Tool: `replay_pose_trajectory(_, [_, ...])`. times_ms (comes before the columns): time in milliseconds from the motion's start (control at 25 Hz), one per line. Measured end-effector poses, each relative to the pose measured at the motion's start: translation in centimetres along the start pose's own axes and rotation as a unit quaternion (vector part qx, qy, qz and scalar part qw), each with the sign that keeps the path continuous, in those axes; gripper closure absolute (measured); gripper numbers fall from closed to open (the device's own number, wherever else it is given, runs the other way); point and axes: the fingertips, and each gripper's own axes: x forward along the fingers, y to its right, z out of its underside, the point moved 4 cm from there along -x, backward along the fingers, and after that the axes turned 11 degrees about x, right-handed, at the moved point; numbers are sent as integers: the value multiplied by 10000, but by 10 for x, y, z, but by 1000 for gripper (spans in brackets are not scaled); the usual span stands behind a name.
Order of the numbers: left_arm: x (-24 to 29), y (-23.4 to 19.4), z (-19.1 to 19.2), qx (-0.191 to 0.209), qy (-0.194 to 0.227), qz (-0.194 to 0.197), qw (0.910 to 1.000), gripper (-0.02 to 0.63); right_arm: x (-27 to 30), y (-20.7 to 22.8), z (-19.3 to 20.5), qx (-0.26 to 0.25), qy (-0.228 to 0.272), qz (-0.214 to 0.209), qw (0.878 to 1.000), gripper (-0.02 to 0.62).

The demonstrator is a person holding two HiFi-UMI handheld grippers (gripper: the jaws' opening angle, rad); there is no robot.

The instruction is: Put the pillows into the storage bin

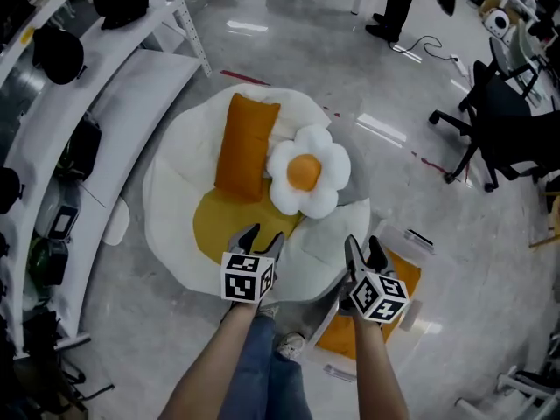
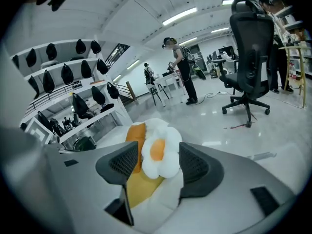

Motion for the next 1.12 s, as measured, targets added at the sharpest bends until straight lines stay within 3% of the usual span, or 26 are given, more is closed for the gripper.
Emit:
replay_pose_trajectory(520, [149, -92, 2, -175, -244, 226, 9993, 368, 168, 1, -3, -274, -224, 96, 9993, 350])
replay_pose_trajectory(720, [200, -114, 15, -309, -321, 332, 9985, 369, 221, 20, 10, -340, -338, 276, 9985, 348])
replay_pose_trajectory(1120, [289, -127, 68, -352, -726, 446, 9957, 365, 290, 80, 39, -392, -539, 788, 9947, 276])
